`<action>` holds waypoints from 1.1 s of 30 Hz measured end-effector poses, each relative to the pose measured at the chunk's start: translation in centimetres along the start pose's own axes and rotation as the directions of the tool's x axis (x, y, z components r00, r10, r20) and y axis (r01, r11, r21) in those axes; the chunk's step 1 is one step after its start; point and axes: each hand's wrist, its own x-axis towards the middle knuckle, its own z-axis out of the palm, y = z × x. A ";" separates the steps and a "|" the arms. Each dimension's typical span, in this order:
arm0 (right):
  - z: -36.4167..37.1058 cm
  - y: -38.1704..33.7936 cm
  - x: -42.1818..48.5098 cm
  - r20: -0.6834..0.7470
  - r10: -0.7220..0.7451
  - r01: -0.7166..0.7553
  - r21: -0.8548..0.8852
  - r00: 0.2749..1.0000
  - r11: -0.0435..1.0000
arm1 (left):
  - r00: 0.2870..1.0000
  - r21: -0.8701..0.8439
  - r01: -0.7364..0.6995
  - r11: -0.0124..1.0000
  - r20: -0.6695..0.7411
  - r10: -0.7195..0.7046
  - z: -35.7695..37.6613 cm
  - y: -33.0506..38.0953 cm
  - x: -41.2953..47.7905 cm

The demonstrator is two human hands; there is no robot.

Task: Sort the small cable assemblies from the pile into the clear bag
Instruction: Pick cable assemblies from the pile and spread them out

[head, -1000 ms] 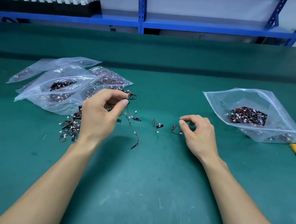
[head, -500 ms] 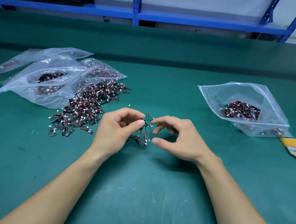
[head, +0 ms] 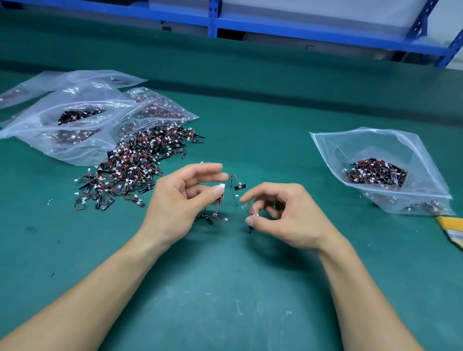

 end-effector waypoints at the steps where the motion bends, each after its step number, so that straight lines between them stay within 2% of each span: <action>1: -0.4 0.0 -0.1 0.018 0.017 -0.016 -0.011 1.000 1.000 | 1.000 -0.008 0.007 1.000 0.004 -0.007 0.0 0.0 0.0; 5: -1.5 0.2 -0.6 0.080 0.096 -0.091 -0.066 0.992 0.994 | 1.000 -0.008 0.008 1.000 0.002 -0.008 0.1 0.0 -0.2; 12: -2.6 0.3 -1.1 0.239 0.293 -0.198 -0.353 0.926 0.915 | 1.000 0.019 0.029 0.999 0.007 -0.029 -0.1 -0.1 -0.4; 14: -2.9 0.0 -1.4 0.235 0.319 -0.204 -0.409 0.918 0.889 | 0.999 0.020 0.031 0.999 0.011 -0.031 0.0 -0.1 -0.4; 19: -2.5 -0.3 -1.5 0.167 0.223 -0.121 -0.473 0.960 0.873 | 0.999 0.009 0.029 1.000 0.026 -0.029 0.3 0.0 -0.5; 26: 0.5 -0.7 -0.5 0.085 -0.048 0.079 -0.415 0.995 0.906 | 0.999 -0.008 0.035 0.999 0.023 -0.035 0.4 0.1 -0.6; 33: -0.1 -0.4 -0.3 0.040 -0.131 0.137 -0.340 0.991 0.930 | 1.000 0.042 0.029 0.999 0.010 -0.030 0.5 -0.1 -0.6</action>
